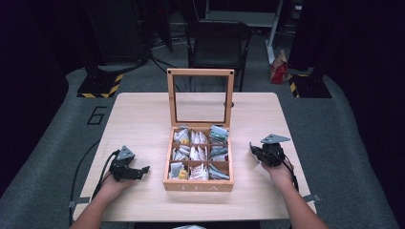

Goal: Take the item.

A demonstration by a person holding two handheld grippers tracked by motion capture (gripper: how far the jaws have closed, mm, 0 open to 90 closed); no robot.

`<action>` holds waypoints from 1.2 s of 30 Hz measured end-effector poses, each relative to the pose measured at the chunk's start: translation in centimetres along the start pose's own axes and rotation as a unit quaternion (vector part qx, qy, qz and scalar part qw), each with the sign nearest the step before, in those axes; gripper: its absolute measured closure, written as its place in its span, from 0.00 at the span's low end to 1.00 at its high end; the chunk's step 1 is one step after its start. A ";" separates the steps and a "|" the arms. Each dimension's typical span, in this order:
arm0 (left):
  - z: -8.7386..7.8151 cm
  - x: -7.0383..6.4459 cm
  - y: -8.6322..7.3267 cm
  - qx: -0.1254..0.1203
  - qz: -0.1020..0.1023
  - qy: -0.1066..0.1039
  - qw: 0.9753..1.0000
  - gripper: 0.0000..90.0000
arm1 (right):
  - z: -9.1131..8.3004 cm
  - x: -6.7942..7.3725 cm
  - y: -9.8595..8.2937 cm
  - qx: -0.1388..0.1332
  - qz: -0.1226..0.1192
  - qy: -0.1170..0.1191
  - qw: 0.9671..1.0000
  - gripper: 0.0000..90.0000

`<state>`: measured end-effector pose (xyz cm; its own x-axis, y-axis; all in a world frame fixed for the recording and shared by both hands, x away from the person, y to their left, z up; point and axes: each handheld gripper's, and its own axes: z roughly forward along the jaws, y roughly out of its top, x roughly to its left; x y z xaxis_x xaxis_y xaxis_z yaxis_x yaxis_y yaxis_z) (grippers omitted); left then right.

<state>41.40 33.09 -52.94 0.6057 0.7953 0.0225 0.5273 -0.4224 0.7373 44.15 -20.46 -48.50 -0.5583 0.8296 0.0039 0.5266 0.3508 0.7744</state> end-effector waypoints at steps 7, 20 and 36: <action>0.0 0.0 0.0 0.000 0.000 0.000 1.000 0.14 | 0.0 0.5 -0.1 0.002 -0.002 0.010 1.000 0.92; 0.0 0.0 0.0 0.000 0.000 0.000 1.000 0.14 | 0.1 1.9 0.2 -0.002 0.006 0.034 0.999 0.66; 0.0 0.0 0.0 0.000 -0.001 0.000 1.000 0.14 | -1.7 2.3 1.6 -0.026 0.013 0.046 0.999 0.57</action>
<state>41.39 33.08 -52.95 0.6050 0.7960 0.0206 0.5284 -0.4207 0.7375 42.58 -18.76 -46.16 -0.6026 0.7939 0.0807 0.5085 0.3041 0.8056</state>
